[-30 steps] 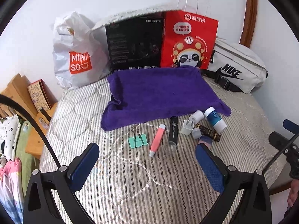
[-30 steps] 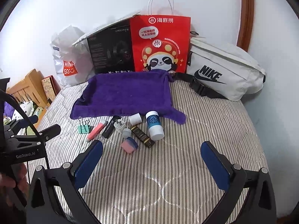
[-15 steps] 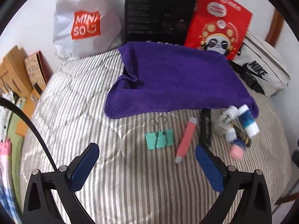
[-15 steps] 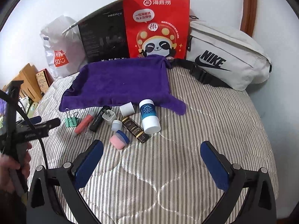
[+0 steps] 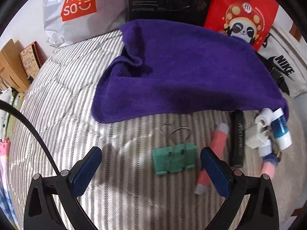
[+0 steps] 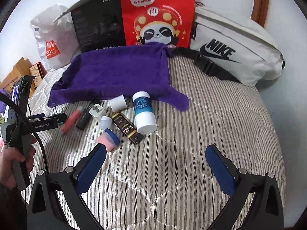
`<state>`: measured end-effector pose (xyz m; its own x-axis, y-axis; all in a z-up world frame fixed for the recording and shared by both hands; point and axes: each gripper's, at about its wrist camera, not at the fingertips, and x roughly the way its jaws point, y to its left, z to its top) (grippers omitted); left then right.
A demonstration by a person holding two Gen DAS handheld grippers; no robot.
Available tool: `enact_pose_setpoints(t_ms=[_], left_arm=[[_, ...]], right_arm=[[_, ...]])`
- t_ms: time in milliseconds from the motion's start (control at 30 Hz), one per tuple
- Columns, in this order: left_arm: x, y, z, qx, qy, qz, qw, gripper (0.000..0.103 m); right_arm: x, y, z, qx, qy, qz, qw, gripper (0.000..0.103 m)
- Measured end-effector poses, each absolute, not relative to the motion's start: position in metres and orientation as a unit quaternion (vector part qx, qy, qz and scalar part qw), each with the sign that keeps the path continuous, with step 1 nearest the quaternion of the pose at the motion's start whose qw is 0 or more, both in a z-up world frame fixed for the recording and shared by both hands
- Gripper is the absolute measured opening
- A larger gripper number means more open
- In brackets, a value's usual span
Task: Organize rigid objects
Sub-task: 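Grasp the mint-green binder clip with the left tool while the right tool grasps the white-and-blue bottle, then lift the clip with the left tool while the right tool lifts the bottle toward the towel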
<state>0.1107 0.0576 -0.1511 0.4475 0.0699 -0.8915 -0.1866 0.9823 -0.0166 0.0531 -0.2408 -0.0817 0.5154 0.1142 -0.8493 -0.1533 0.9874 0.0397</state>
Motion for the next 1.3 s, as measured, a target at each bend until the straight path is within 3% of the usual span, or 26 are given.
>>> enact_pose_setpoints(t_ms=[267, 433, 533, 633, 667, 900, 967, 1067, 1300], left_arm=[[0.103, 0.069, -0.157, -0.055, 0.515, 0.089, 0.851, 0.103], [0.103, 0.058, -0.155, -0.039, 0.500, 0.071, 0.862, 0.091], [0.100, 0.053, -0.152, -0.036, 0.489, 0.066, 0.869, 0.081], [0.098, 0.044, -0.149, -0.024, 0.477, 0.050, 0.877, 0.057], [0.095, 0.041, -0.148, -0.019, 0.474, 0.043, 0.879, 0.042], [0.100, 0.034, -0.147, -0.011, 0.465, 0.034, 0.885, 0.041], [0.097, 0.036, -0.148, -0.010, 0.461, 0.031, 0.887, 0.041], [0.095, 0.036, -0.149, -0.010, 0.455, 0.032, 0.890, 0.041], [0.087, 0.040, -0.149, -0.014, 0.447, 0.029, 0.894, 0.041]], right_arm=[[0.062, -0.244, -0.101, -0.012, 0.504, 0.080, 0.860, 0.102], [0.072, -0.251, -0.109, -0.001, 0.511, 0.079, 0.856, 0.093], [0.082, -0.256, -0.114, 0.005, 0.513, 0.080, 0.855, 0.086], [0.092, -0.256, -0.119, 0.008, 0.518, 0.087, 0.851, 0.080], [0.096, -0.255, -0.119, 0.007, 0.518, 0.089, 0.851, 0.080], [0.123, -0.234, -0.120, 0.005, 0.492, 0.140, 0.859, 0.077], [0.135, -0.229, -0.132, 0.004, 0.497, 0.157, 0.854, 0.059], [0.147, -0.224, -0.154, 0.003, 0.512, 0.183, 0.839, 0.042], [0.142, -0.217, -0.168, -0.031, 0.476, 0.186, 0.859, 0.041]])
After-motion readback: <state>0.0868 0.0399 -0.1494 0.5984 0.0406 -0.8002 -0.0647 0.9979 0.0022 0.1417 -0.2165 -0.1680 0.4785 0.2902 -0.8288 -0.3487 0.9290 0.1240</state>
